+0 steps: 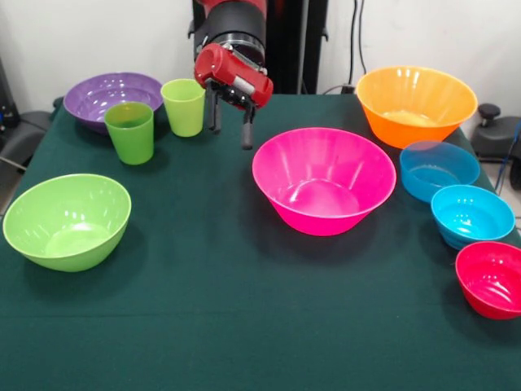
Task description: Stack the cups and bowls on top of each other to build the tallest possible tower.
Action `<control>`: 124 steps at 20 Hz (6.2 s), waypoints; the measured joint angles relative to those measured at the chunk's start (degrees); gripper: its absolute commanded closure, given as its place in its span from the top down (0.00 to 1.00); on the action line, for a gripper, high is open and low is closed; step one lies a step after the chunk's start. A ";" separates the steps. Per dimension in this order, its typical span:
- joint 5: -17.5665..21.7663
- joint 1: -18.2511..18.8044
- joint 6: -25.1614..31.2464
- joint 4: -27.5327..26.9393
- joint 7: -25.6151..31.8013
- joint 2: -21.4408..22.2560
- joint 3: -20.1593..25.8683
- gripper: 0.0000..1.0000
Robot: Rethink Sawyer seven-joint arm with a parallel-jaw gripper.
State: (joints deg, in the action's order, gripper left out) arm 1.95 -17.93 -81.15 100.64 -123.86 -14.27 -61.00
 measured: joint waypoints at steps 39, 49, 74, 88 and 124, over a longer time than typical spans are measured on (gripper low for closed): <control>28.34 11.46 18.05 -9.24 -10.92 13.09 22.14 1.00; 33.07 14.66 21.69 -10.68 -11.48 14.14 26.39 1.00; 45.96 19.85 26.61 -12.96 -16.58 18.65 34.49 1.00; 45.97 20.17 26.62 -12.96 -18.08 18.66 34.78 1.00; 56.29 19.53 43.14 -11.22 -22.49 30.01 39.56 0.00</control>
State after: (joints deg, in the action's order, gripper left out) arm 58.24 1.60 -38.01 89.41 -146.34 15.74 -21.44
